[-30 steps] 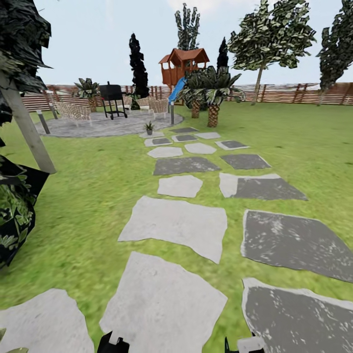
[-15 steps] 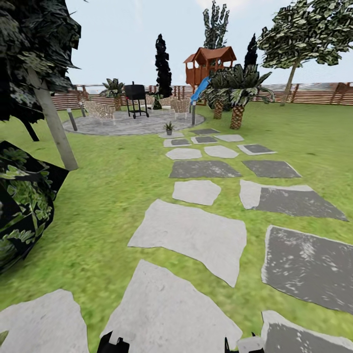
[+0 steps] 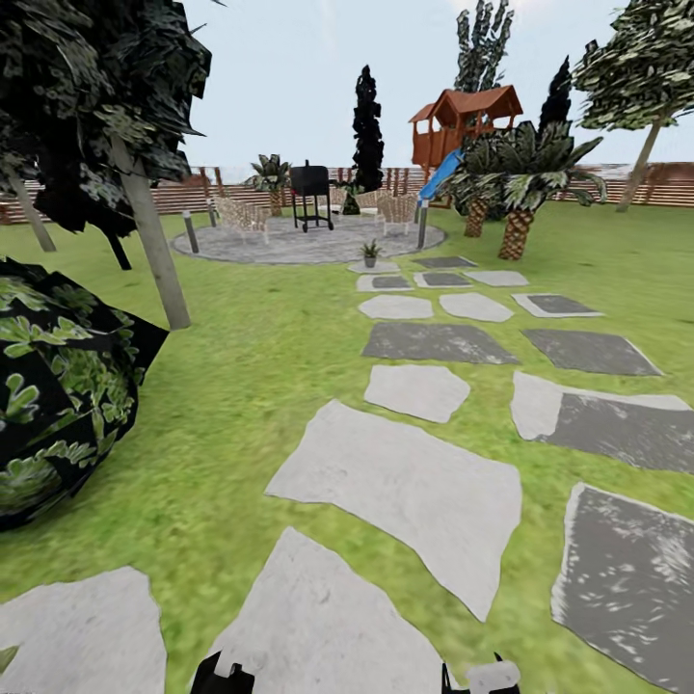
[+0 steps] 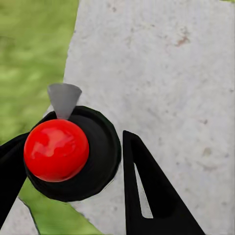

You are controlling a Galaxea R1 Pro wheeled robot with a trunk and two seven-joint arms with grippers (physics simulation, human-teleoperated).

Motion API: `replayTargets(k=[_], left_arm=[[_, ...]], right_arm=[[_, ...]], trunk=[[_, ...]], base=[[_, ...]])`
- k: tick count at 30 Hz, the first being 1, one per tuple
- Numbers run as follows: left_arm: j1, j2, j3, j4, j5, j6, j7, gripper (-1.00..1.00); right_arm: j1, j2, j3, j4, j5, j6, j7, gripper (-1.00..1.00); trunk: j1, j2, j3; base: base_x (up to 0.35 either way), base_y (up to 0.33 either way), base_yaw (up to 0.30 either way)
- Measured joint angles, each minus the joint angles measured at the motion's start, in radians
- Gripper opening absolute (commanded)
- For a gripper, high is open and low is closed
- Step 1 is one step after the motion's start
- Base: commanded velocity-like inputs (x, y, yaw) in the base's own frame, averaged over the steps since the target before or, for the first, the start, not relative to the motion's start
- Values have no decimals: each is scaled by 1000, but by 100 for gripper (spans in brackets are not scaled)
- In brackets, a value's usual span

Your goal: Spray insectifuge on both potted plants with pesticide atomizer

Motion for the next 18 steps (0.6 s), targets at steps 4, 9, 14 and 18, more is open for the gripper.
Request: replayTargets(k=[4, 9, 14, 18], left_arm=[[0, 0, 0, 0, 0, 0, 0, -100], [0, 0, 0, 0, 0, 0, 0, -100], [0, 2, 0, 0, 1, -1, 0, -100], [0, 3, 1, 0, 46, -3, -2, -100]], right_arm=[[0, -1, 0, -1, 0, 0, 0, 100], [0, -4, 0, -1, 0, 0, 0, 100], [0, -4, 0, -1, 0, 0, 0, 100], [0, -5, 0, -2, 0, 0, 0, 100]], trunk=[[0, 0, 0], [0, 0, 0], [0, 0, 0], [0, 0, 0]], base=[[272, -205, 80], [276, -205, 5], [277, -204, 0], [294, -173, 0]])
